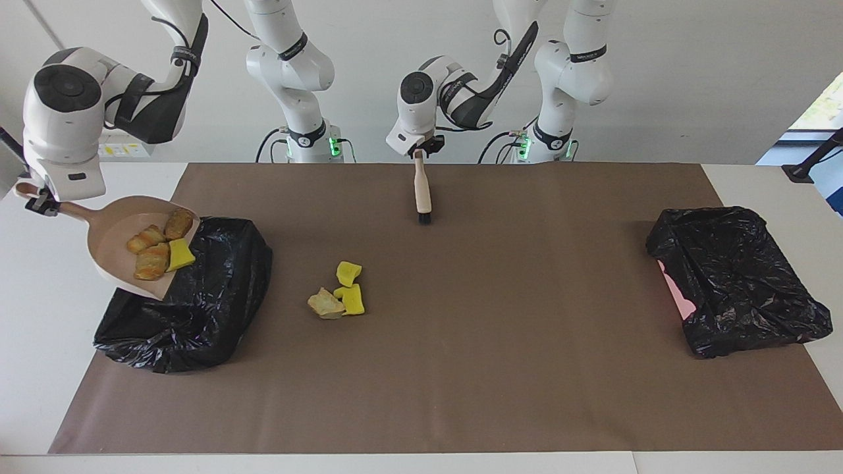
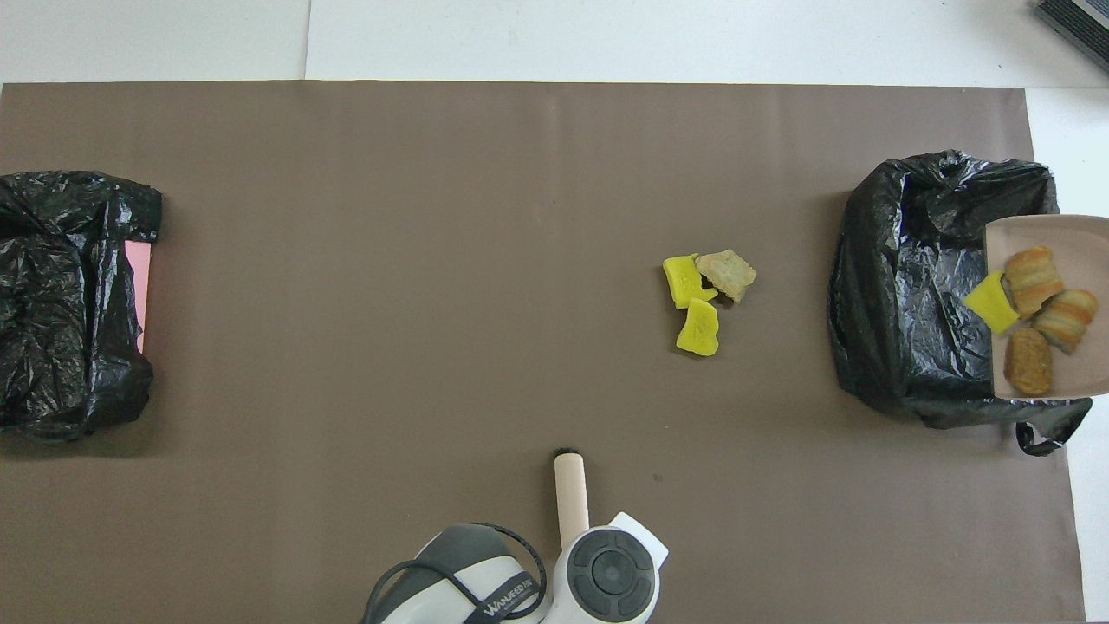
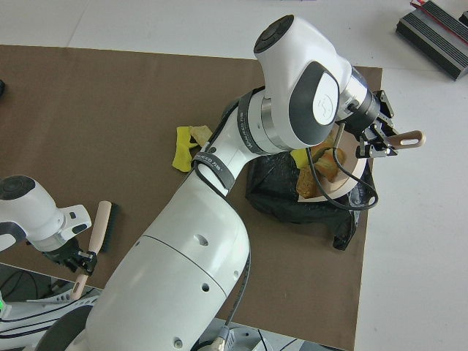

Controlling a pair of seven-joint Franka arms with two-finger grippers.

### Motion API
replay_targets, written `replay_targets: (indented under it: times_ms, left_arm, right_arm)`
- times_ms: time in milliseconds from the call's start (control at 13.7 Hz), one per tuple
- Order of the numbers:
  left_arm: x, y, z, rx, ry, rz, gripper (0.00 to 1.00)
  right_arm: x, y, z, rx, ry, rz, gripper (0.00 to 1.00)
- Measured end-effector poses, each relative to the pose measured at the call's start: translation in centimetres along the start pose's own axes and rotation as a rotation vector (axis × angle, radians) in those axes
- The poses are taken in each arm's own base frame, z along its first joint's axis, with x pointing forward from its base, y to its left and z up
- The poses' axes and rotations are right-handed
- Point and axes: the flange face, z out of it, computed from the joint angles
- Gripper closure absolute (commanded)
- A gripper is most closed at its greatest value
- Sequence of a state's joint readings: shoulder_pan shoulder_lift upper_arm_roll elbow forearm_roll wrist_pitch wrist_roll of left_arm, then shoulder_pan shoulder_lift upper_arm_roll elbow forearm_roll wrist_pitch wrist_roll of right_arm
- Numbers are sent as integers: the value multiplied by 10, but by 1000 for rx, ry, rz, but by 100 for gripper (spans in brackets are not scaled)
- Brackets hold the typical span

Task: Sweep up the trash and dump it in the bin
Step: 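Tip the dustpan with the right gripper while the left gripper drops the brush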

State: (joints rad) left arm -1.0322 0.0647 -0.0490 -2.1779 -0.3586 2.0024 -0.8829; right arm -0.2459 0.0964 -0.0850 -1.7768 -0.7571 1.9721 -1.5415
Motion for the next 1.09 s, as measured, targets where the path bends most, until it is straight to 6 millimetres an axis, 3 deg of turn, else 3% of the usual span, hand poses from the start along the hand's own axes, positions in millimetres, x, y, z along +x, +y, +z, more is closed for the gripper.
replay_targets:
  times_ms: [146, 437, 801, 947, 1093]
  left_arm:
    - [19, -5, -31, -53, 28, -24, 0]
    - [83, -42, -126, -58, 201, 54, 0]
    - [153, -126, -223, 23, 384, 183, 0]
    - [169, -170, -276, 9, 427, 201, 0]
    - [174, -213, -323, 7, 451, 208, 0]
  right_arm:
    - [8, 7, -10, -31, -78, -60, 100]
    - [30, 18, -36, -81, -177, -144, 100]
    - [37, 22, -51, -94, -289, -205, 100]
    - [34, 18, -64, -84, -321, -204, 100]
    - [26, 8, -92, -83, -344, -181, 100]
